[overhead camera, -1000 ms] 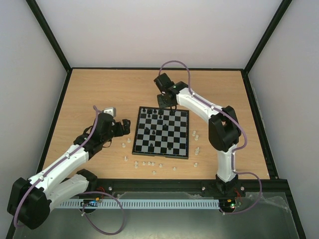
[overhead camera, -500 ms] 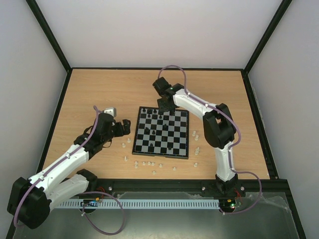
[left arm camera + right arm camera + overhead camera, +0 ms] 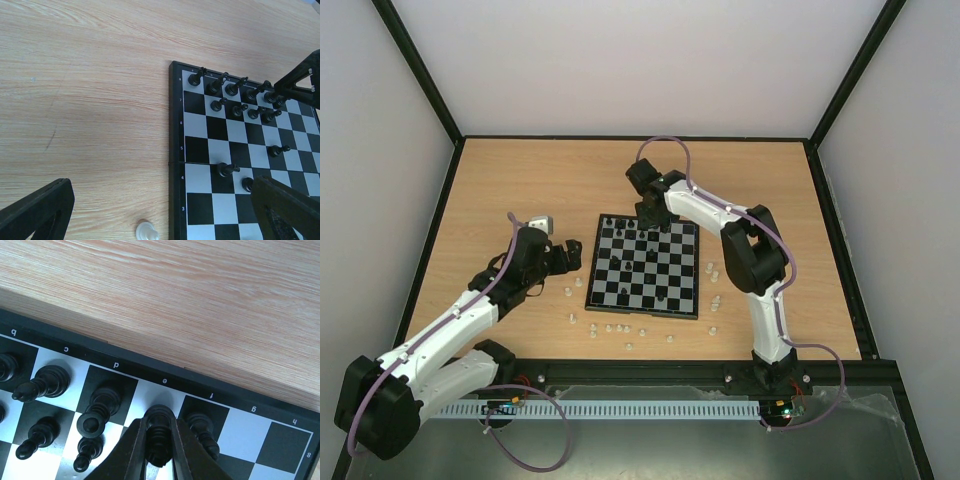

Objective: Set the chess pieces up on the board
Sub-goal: Place the chess piece on the chessboard.

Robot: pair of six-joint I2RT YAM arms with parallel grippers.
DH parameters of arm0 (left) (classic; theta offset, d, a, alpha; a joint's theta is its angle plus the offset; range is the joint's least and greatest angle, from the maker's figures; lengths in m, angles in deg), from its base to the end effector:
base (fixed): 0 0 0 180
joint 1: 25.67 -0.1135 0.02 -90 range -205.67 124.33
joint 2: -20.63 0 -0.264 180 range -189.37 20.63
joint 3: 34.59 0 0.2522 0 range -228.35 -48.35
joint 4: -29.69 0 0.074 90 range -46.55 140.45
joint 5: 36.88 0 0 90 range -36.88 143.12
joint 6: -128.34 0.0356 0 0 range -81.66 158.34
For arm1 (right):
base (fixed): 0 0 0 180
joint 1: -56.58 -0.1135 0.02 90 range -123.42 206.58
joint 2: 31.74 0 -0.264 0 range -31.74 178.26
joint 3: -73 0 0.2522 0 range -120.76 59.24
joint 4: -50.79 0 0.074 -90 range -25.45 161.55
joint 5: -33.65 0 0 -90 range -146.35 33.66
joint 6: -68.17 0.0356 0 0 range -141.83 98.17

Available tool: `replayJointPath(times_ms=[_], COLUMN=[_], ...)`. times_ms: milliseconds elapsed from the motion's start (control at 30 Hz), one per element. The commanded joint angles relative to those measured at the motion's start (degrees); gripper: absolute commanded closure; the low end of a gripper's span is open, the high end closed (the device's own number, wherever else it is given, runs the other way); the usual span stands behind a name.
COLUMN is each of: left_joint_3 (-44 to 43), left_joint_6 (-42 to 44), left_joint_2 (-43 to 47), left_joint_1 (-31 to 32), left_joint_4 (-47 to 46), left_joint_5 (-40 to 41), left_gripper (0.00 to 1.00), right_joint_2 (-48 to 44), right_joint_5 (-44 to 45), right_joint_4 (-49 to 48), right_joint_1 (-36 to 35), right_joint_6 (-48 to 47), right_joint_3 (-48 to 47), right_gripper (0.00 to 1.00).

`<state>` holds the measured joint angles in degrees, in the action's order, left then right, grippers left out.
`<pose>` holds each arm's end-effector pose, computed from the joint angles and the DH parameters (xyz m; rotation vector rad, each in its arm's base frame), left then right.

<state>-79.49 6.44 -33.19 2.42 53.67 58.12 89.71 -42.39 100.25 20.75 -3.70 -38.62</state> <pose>0.1825 -0.0939 0.2280 -0.1246 2.1840 -0.5121 0.3793 0.2633 0.2023 -0.3084 2.5396 0.0396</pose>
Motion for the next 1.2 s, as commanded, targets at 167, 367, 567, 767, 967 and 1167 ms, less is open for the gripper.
replayJointPath(times_ms=[167, 367, 567, 767, 967, 1167], left_joint_3=[0.22, 0.20, 0.29, 0.48, 0.48, 0.55], left_joint_6=[0.46, 0.35, 0.37, 0.39, 0.37, 0.36], left_joint_2=[0.39, 0.51, 0.70, 0.83, 1.21, 1.84], left_joint_1=[0.29, 0.29, 0.37, 0.38, 0.36, 0.47], left_joint_4=[0.65, 0.77, 0.77, 0.85, 0.97, 1.11], left_joint_5=[0.89, 1.16, 1.16, 1.25, 1.33, 1.31], left_gripper=[0.00, 0.00, 0.01, 0.00, 0.01, 0.00], right_joint_2=[0.53, 0.68, 0.81, 0.88, 0.65, 0.69], right_joint_5=[-1.17, -1.47, -1.69, -1.74, -1.08, -0.66], right_joint_4=[0.17, -0.19, -0.16, -0.04, 0.31, 0.39], right_joint_1=[0.55, 0.72, 0.85, 0.89, 0.94, 0.94], right_joint_6=[-0.86, -0.90, -0.90, -0.86, -0.78, -0.71], right_joint_3=[0.13, 0.40, 0.68, 0.79, 0.83, 1.37], right_gripper=[0.87, 0.87, 0.80, 0.78, 0.78, 0.79])
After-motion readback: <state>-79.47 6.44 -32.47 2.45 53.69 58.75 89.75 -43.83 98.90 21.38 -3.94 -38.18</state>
